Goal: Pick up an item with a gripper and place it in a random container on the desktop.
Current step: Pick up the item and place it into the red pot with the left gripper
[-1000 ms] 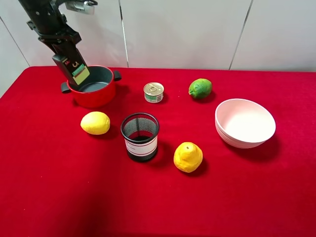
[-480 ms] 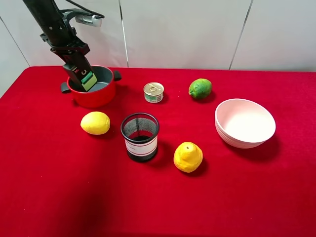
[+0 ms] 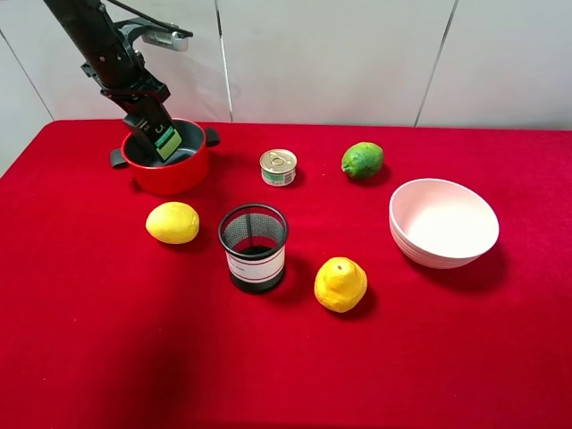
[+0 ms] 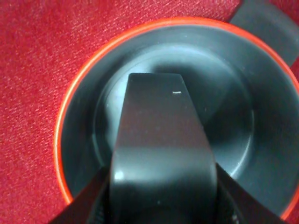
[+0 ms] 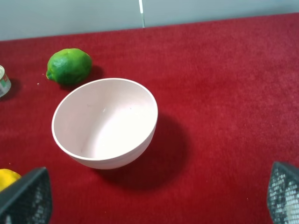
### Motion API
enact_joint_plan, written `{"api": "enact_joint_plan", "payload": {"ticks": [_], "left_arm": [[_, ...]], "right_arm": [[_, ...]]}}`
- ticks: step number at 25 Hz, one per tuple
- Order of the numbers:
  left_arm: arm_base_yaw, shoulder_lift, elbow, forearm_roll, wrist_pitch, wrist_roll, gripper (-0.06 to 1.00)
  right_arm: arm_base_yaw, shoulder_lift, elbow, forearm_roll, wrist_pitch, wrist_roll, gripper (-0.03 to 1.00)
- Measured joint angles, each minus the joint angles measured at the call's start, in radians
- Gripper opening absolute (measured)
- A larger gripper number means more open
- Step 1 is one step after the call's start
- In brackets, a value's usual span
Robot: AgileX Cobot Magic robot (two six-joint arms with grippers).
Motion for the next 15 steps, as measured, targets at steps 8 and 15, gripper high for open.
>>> {"api": "enact_joint_plan", "payload": {"ticks": [8,15], "left_arm": [[0.0,0.0,0.0,0.0,0.006,0.002,0.41],[0.0,-0.001,-0.001,-0.002,0.015,-0.014,0.59]], "right_arm": [[0.0,0.0,0.0,0.0,0.0,0.0,0.69],[0.0,0.0,0.0,0.0,0.0,0.0,0.69]]}}
